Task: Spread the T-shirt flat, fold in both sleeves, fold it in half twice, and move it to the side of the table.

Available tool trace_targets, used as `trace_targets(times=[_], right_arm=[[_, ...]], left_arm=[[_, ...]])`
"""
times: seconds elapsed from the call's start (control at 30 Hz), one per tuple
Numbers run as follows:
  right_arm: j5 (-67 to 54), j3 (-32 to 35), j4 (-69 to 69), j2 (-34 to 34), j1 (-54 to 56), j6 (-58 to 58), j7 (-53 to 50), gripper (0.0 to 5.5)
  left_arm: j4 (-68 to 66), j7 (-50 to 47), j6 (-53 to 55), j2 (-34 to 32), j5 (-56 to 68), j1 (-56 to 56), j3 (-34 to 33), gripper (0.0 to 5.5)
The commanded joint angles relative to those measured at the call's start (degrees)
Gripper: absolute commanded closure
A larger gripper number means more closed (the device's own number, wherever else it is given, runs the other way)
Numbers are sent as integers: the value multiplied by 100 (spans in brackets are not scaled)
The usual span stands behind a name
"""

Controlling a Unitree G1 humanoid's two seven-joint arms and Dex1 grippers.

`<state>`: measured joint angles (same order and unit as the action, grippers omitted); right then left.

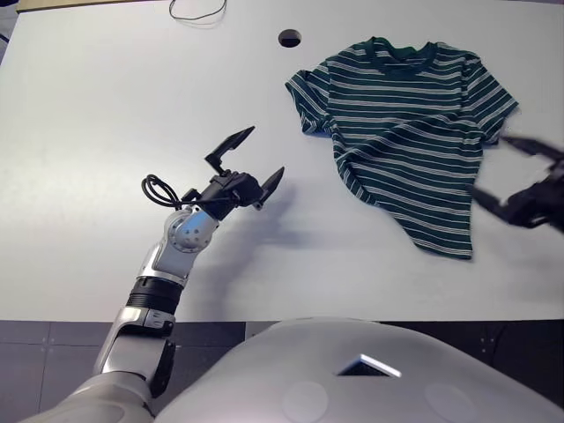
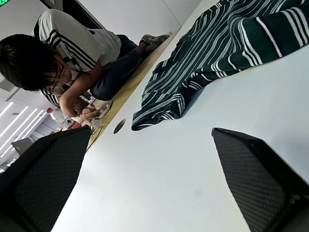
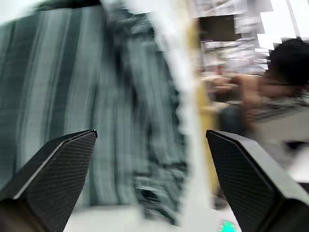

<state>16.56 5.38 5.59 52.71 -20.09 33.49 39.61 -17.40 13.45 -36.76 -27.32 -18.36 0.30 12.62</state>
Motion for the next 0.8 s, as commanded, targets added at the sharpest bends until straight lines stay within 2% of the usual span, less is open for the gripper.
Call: trace_targets(times=[0.03,0.13,0.33,0.6,0.73,0.8], right_arm=[[980,-1065,-394,-221,2,70,67,131],[1373,-1344,-702,-236,259,3,-181,131],[1131,-1063,-763,301,10,-64,-362,131],[883,229,-1253,1019,-682,-149,-861,131],[1093,34,-1380,959,-311,-294,-946,131],[1339,-255,-1832,800,362,-408,-1083,131]], left_arm=[[9,29,30,-61,9,-47,-67,85],[-33,8,35,-17,23,-127,-62,85],[51,107,5,-135,-6,-187,-53,85],[153,263,53,-330,-22,-381,-112,85],[205,373,15,-309,-13,-375,-28,85],[267,465,-57,-346,-12,-286,32,85]])
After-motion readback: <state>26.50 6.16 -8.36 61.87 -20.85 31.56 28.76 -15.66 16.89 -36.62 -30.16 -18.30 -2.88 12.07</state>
